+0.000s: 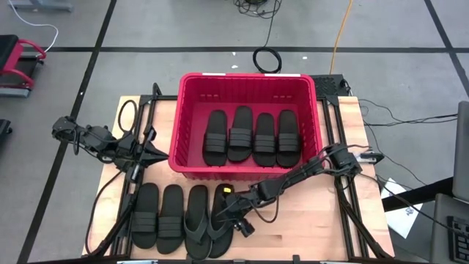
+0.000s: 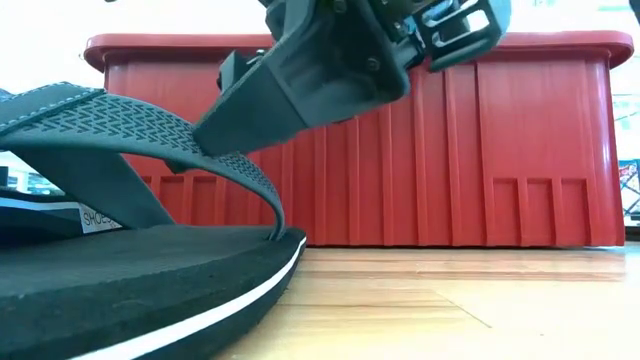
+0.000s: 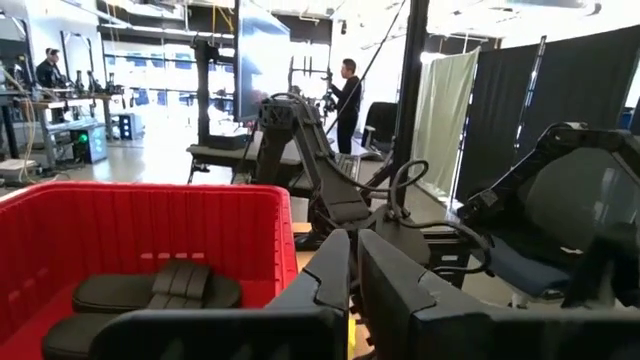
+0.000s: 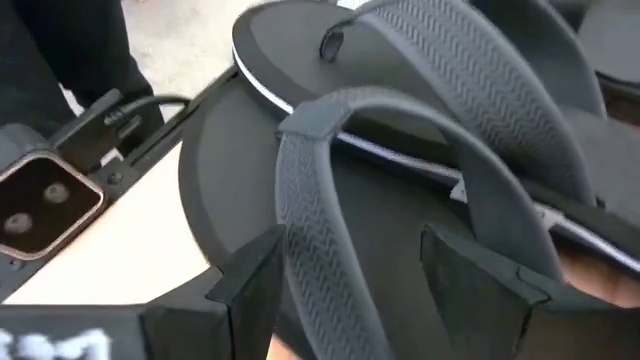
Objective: Pick and place slides into bin
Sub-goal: Put the slipper into the bin
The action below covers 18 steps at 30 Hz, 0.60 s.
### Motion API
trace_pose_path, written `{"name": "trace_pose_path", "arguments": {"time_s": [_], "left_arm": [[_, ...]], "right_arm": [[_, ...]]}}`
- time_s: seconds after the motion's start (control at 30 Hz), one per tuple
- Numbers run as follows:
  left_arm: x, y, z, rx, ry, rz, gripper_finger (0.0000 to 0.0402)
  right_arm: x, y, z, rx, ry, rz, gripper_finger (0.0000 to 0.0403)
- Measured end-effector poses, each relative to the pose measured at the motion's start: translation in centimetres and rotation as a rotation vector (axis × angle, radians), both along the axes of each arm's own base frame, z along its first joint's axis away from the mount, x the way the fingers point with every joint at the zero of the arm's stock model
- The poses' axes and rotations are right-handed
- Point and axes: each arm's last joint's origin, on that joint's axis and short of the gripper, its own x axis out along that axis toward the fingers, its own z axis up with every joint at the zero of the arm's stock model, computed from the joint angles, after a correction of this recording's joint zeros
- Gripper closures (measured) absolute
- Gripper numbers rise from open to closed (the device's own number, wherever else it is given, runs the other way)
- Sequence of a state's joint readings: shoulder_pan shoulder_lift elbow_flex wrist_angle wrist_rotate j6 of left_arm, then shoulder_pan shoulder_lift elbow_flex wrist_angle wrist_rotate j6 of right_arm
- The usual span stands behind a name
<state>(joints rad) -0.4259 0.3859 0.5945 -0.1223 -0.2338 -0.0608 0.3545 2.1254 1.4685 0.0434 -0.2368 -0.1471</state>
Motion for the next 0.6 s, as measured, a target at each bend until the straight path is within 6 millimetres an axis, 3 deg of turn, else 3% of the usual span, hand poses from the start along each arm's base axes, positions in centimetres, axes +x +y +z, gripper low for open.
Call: {"name": "trace_pose_path", "arguments": {"time_s": [0.2,0.43,0.6], "left_arm": [[0.0,0.0,0.0,-0.002,-0.003,0.002,0.0376],[0.0,0.0,0.0,-0.002,-0.003,0.002,0.0376],[0.0,0.0,0.0,0.001,0.003,0.002,0.0376]], "right_arm": [[0.0,-0.2,0.0,0.062,0.042,0.034,0.0224],[0.0,-0.7,0.2,0.184,0.125,0.049,0.0383],[-0.5,-0.8,2.3,0.208,0.111,0.057,0.0391]]}}
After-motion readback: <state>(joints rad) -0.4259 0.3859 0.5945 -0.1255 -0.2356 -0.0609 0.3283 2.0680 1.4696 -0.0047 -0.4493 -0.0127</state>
